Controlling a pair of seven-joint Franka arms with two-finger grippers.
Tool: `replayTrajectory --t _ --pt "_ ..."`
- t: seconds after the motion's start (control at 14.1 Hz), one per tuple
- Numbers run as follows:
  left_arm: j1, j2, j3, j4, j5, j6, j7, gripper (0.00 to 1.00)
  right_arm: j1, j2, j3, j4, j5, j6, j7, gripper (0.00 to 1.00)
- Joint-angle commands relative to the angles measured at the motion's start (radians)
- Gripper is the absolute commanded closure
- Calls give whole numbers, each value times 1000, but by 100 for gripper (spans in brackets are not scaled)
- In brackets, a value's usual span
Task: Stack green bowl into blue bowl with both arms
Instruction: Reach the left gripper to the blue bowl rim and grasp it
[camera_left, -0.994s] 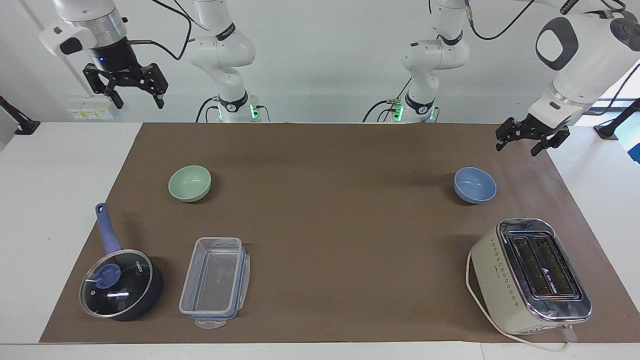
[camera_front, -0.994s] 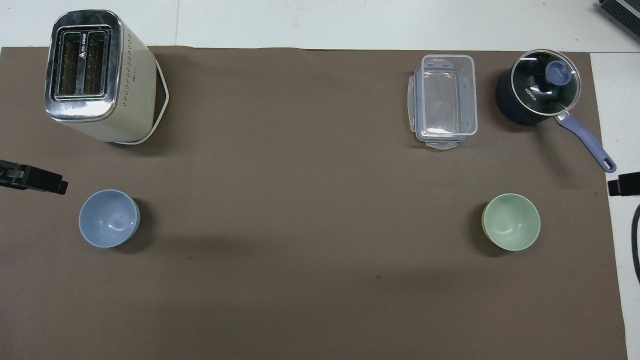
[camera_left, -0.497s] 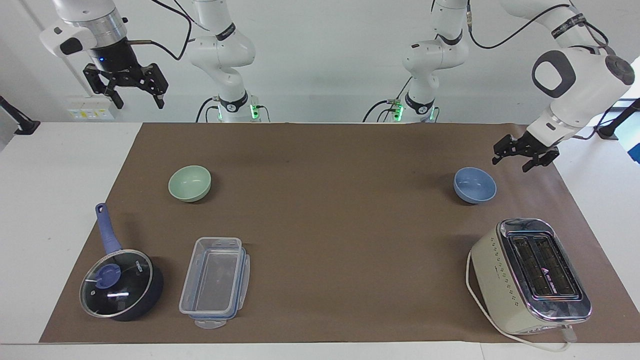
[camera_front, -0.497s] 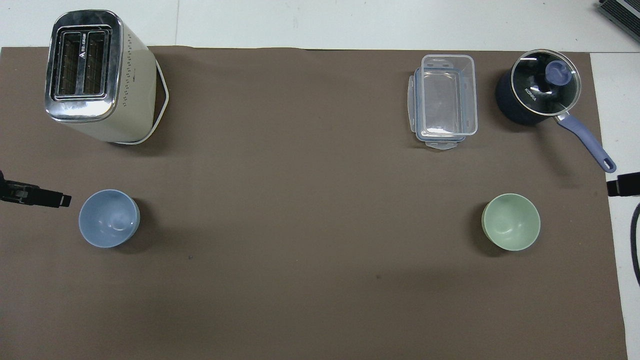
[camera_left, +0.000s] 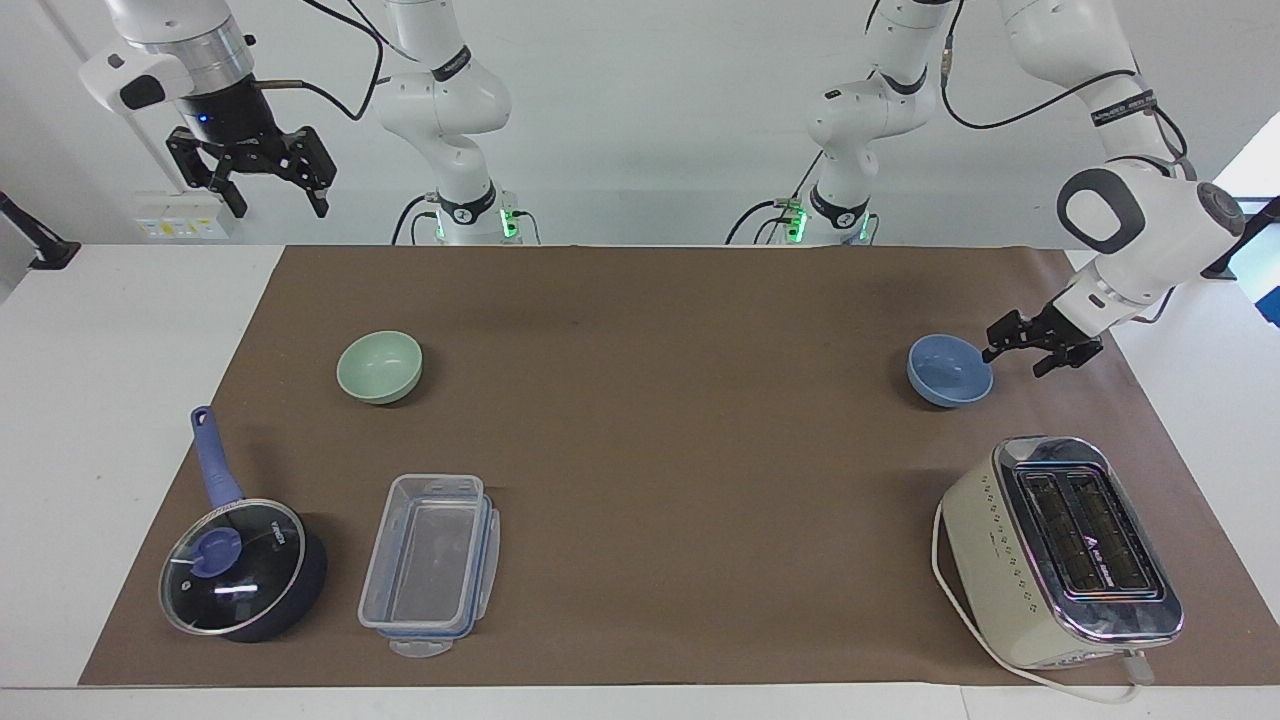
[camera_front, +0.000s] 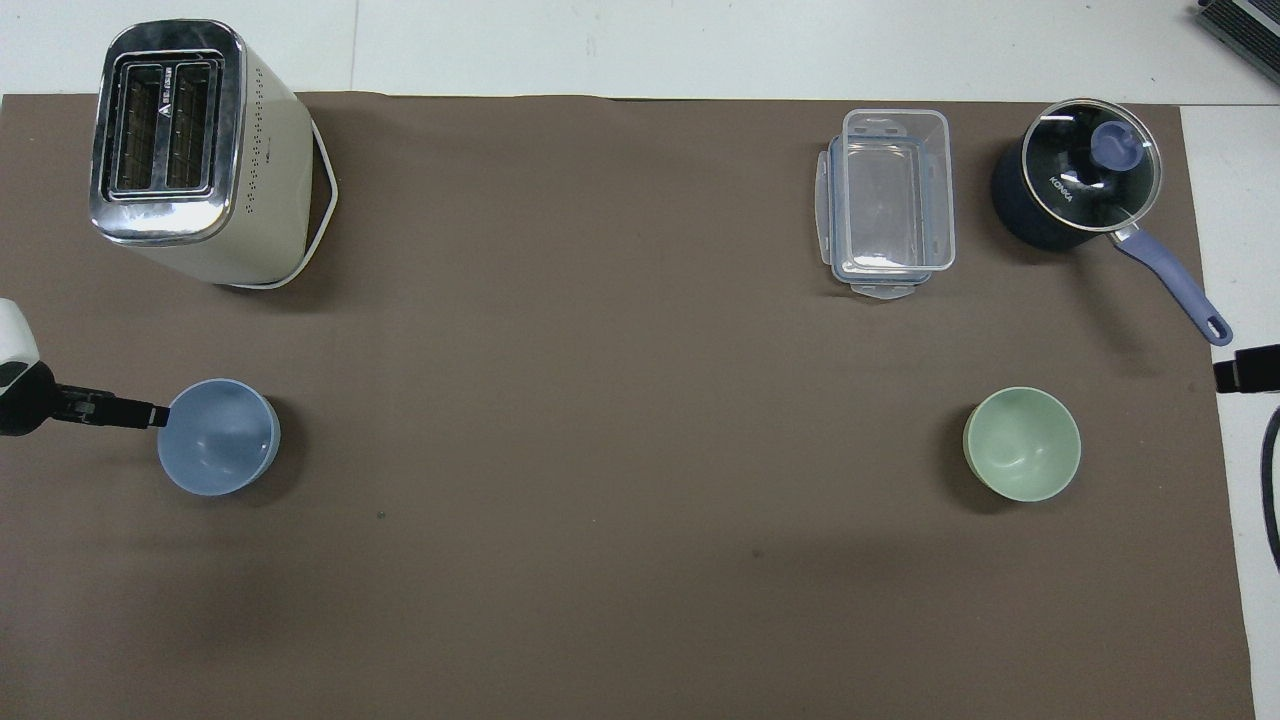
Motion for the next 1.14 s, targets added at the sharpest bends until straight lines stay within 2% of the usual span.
replayTrajectory --t 0.0,0.21,0.28,0.43,0.5,0.71,1.06 --pt "13 -5 -8 -70 -37 72 26 18 -3 -27 -2 -33 1 12 -9 0" --pt "10 -4 -8 -108 -53 113 26 29 -5 -27 -2 -33 1 12 -9 0" --pt "10 -6 -8 -117 -55 121 26 36 -5 -27 -2 -33 1 12 -10 0" --pt "12 -15 -8 -134 -87 121 24 61 -5 -27 -2 -33 1 12 -9 0" --pt "12 -18 -8 -139 -98 121 22 69 -5 -27 -2 -33 1 12 -9 0" --pt "13 -18 -8 -134 -101 115 24 100 -5 -27 -2 -33 1 12 -9 0" --pt "24 -50 -8 -119 -101 94 26 100 -3 -28 -2 -33 1 12 -9 0"
